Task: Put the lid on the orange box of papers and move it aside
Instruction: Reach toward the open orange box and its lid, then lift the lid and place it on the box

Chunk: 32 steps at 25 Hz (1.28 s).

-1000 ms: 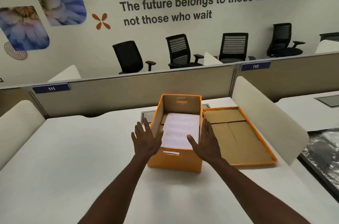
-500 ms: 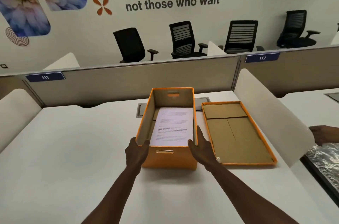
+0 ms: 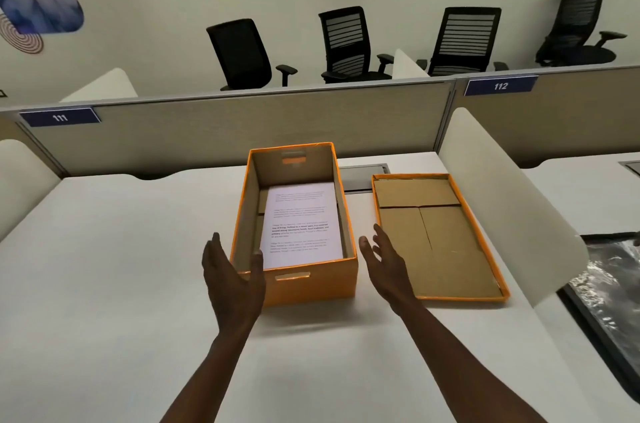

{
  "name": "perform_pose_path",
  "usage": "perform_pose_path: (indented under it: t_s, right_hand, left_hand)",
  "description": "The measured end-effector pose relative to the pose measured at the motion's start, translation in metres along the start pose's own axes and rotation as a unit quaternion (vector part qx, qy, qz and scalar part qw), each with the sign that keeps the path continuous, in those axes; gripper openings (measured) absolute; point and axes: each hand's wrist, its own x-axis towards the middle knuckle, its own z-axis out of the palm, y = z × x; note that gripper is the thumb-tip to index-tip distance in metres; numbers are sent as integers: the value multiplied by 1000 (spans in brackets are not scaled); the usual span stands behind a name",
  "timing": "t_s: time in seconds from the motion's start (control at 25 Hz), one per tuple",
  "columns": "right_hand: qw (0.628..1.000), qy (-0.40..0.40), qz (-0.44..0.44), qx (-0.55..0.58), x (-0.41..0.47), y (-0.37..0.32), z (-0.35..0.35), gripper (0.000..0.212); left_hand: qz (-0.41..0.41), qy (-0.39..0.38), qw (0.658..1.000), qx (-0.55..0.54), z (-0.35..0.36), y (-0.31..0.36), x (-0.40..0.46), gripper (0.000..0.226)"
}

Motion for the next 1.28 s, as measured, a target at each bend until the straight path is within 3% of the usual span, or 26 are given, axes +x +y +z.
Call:
perform_pose_path:
  t_s: [0.08,0.2,0.28,0.4,0.56,0.84,1.08,1.28]
  right_hand:
    - [991,129,3,-44,0,24,-25,65]
    - [950,257,62,-166,1,61,-74,70]
    - [928,260,145,-224,5,82,-106,75]
    - [914,216,233,-252,8,105,-136,77]
    - [902,232,239,-276,12,116,-151,65]
    - [923,351,154,-39,12,114,-165,44]
    - [939,320,44,122,0,78,-161,32]
    - [940,249,10,234,-7,52,-151,31]
  left_hand:
    - [130,35,989,-58,4,21,-18,59]
    - [184,-60,970,-147,19,45,-56,27]
    - [199,-156,956,-149,43,52,-79,17]
    - [205,-260,935,-124,83,52,-100,19]
    - [201,-327,919,-90,128,43,-105,29]
    - [247,-380,891,-10,173,50,-100,42]
    - [305,-425,852,34,202,87,-111,66]
    - [368,-401,836,67,225,124,-119,84]
